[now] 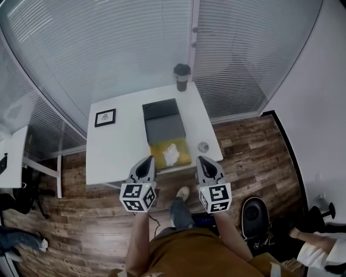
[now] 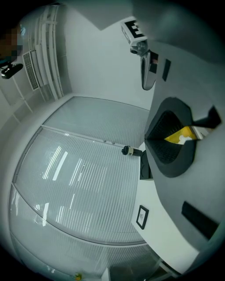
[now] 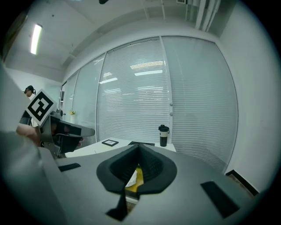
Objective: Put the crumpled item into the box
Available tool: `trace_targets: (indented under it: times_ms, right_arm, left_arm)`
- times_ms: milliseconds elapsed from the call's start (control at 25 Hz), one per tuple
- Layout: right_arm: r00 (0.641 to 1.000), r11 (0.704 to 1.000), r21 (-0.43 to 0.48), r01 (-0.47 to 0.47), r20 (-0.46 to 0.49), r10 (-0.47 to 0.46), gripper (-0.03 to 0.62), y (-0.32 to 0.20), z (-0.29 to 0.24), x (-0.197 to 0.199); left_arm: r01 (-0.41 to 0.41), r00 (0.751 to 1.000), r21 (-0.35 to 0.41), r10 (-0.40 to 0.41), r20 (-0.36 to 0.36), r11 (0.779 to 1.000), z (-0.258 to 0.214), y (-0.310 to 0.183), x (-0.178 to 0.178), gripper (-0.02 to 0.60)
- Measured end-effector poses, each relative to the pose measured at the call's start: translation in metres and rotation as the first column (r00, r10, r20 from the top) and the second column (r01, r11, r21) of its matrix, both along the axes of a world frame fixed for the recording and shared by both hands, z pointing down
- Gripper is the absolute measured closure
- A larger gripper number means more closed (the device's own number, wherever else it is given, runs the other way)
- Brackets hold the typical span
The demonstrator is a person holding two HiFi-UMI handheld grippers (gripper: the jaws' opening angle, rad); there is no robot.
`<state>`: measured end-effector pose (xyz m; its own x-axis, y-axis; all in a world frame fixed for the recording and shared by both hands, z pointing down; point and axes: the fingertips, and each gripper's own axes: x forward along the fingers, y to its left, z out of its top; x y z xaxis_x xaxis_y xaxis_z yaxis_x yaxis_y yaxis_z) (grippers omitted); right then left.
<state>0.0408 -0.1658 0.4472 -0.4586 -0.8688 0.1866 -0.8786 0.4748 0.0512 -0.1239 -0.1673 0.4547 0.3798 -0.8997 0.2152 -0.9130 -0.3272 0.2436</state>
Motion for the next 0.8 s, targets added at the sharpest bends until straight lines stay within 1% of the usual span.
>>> trace_targets:
  times_ms: [280, 520, 800]
  right_arm:
    - [1.0, 1.0, -0.007, 0.001, 0.007, -0.001, 0.583, -0.006, 0.003, 0.0]
    - [1.0, 1.0, -0.01, 0.008, 0.019, -0.007, 0.582, -0.012, 0.003, -0.003]
    - [1.0, 0.999, -0.034, 0.007, 0.015, -0.007, 0.583, -0.02, 0.012, -0.004]
  left_arm:
    - [0.0, 1.0, -0.014, 0.0, 0.004, 1.0, 0.007, -0.005, -0.002, 0.558]
    - [0.011, 1.0, -0.027, -0.011, -0.019, 1.0, 0.011, -0.01, -0.007, 0.558]
    - [-0.001, 1.0, -0.038, 0.001, -0.009, 0.999, 0.016, -0.019, -0.007, 0.558]
